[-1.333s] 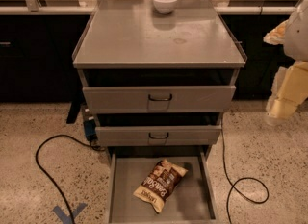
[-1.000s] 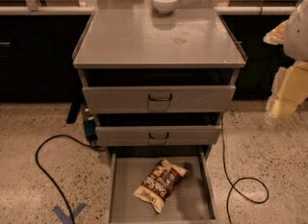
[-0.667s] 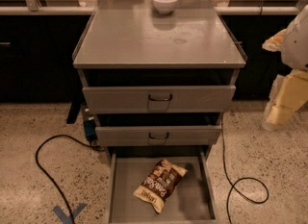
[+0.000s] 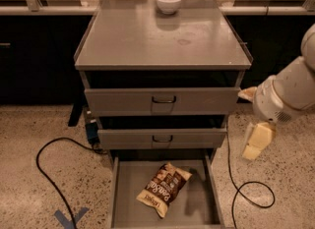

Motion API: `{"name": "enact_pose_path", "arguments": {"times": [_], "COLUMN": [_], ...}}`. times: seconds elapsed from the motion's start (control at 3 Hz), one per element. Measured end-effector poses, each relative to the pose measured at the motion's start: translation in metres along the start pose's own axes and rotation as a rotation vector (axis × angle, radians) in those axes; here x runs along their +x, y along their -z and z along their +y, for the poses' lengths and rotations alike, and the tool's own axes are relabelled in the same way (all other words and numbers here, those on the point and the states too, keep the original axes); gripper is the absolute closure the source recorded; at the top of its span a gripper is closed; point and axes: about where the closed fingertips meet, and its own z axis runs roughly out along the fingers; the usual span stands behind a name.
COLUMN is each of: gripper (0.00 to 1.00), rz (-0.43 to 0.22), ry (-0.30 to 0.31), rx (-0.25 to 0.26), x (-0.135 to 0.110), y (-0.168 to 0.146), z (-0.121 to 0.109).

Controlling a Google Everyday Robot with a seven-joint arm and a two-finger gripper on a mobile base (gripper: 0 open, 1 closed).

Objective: Pick brown chip bag from bottom drawer and place on counter

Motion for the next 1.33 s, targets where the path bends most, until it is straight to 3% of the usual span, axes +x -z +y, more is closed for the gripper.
{"name": "enact_pose_path", "arguments": {"times": [0.33,1.0,1.33], "gripper": [0.00,0.00,0.00], "rz": [-0.076,-0.094,-0.138], "ry": [0.024,0.024,0.009], "rx": [-0.026,-0.036,-0.092], "x": [0.012,0.012,0.015], "y": [-0.080,-0.088,-0.138], "z": [-0.005,-0.002,0.016]}}
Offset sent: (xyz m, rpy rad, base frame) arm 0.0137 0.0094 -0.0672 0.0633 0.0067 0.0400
